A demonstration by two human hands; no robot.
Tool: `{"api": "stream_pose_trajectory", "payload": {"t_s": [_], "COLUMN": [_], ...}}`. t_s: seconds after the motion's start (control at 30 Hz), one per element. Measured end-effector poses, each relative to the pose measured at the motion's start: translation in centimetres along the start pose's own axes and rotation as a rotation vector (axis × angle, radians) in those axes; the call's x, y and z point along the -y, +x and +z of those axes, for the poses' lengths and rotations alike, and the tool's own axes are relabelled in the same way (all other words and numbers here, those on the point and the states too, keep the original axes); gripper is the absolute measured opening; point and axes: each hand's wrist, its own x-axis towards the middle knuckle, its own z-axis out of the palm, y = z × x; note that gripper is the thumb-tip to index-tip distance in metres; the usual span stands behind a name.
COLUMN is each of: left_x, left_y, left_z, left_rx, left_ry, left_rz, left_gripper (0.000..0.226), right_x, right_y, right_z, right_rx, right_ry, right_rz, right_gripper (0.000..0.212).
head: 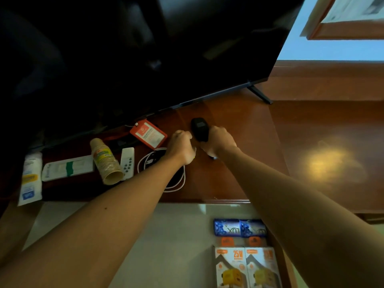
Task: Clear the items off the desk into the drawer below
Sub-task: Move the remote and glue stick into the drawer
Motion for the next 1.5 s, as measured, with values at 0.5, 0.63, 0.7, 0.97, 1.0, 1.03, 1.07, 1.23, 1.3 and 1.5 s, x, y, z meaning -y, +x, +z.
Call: {"api": "stream_pose_trajectory", "payload": {"t_s": [0.5, 0.63, 0.7, 0.97, 1.0, 1.03, 1.07, 1.23, 1.3, 1.5], "left_x": [-2.0, -0.1, 1.6, 8.4, 9.1, 9.7, 10.1, 11.5, 12.0, 12.9], "left_y": [-10.9, -15.7, -18.1, -25.6, -25.8, -25.9, -26.0, -25.6, -25.3, -24.9], "left_z": [-0.9, 0.0, 0.9, 5.8, 6.3, 6.8, 7.0, 8.4, 8.7, 9.8], "left_rx": [-0.113, -0.064, -0.017, 0.108, 0.122, 0.149, 0.193, 0.359, 0.376, 0.425], "left_ry": [-0.416, -0.56, -0.59, -0.451, -0.437, -0.443, -0.454, -0.442, -0.398, -0.345], "left_rz": [-0.044, -0.039, -0.007, -0.039, -0.058, -0.085, -0.121, -0.204, -0.199, -0.186], "left_gripper": [0.032, 0.021, 0.034, 0.016, 0.011, 0.015, 0.027, 0.061, 0.063, 0.061], "right_x": [-1.5, -0.7, -0.6, -1.4, -1.5, -1.5, -1.5, -1.3, -1.2, -1.2], "right_y": [-13.1, -17.9, -20.4, -28.0, -28.3, -28.6, -28.8, -28.3, -28.1, -27.7], "right_z": [0.8, 3.3, 4.9, 11.3, 12.0, 12.6, 13.1, 16.0, 16.8, 18.7], "right_rx": [-0.102, -0.118, -0.14, -0.046, -0.027, -0.003, 0.025, 0.196, 0.276, 0.321], "right_ry": [0.256, 0.258, 0.203, 0.133, 0.136, 0.136, 0.127, 0.061, -0.001, -0.078], "right_rz": [0.23, 0.243, 0.239, 0.231, 0.242, 0.252, 0.263, 0.258, 0.258, 0.26], "right_gripper": [0.042, 0.04, 0.039, 0.049, 0.05, 0.053, 0.058, 0.082, 0.09, 0.102]}}
